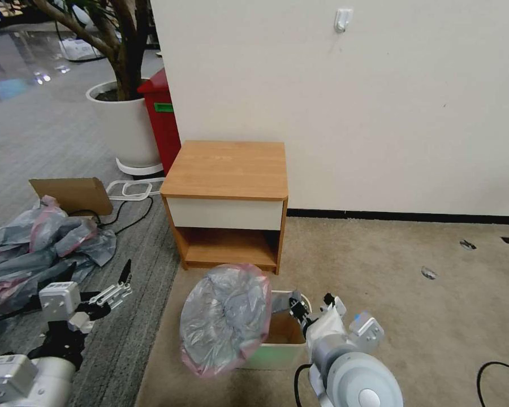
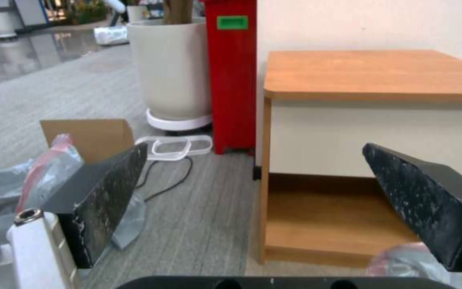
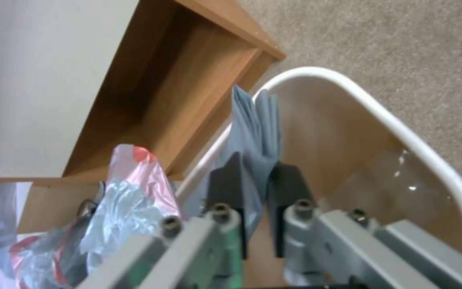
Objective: Pick up the garbage bag from the table and place it over the trash can.
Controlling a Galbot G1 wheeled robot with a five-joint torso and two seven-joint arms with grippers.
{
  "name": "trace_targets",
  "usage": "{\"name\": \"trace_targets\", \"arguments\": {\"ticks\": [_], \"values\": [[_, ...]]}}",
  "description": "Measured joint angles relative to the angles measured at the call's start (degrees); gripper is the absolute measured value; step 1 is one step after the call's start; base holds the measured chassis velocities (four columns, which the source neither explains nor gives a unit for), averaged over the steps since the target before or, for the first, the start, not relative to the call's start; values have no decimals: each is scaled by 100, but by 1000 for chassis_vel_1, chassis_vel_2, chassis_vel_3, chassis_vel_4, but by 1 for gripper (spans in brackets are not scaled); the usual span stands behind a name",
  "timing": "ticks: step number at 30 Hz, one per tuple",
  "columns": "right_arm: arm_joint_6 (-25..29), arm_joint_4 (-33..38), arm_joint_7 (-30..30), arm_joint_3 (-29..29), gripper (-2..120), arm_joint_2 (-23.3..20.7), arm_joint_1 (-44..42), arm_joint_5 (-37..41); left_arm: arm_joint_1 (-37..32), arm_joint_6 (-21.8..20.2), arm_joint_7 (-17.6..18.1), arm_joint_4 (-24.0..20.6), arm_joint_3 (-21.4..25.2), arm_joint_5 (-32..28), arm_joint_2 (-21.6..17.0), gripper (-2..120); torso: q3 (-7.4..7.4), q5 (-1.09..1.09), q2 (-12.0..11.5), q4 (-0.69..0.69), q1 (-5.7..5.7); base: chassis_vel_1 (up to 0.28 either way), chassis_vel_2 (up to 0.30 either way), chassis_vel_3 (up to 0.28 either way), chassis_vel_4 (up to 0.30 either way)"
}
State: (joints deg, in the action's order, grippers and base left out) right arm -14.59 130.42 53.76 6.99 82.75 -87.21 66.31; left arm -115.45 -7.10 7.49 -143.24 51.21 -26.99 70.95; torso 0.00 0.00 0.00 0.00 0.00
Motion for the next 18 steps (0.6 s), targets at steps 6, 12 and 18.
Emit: {"name": "trace_targets", "arguments": {"ticks": [6,12,18], "values": [[3,46,150,174,33,-29,-53,-24,2,-27,0,0,-63,8,34,100,0,0,0,0,0,0,0,0,0],[-18,178,177,460,54,-85,-180,-22,9,-54,0,0,-158,99,93,100,0,0,0,0,0,0,0,0,0],[-15,376,178,718,76,-114,-191,-21,-1,-172,2,0,-277,181,72,100,0,0,0,0,0,0,0,0,0]]}}
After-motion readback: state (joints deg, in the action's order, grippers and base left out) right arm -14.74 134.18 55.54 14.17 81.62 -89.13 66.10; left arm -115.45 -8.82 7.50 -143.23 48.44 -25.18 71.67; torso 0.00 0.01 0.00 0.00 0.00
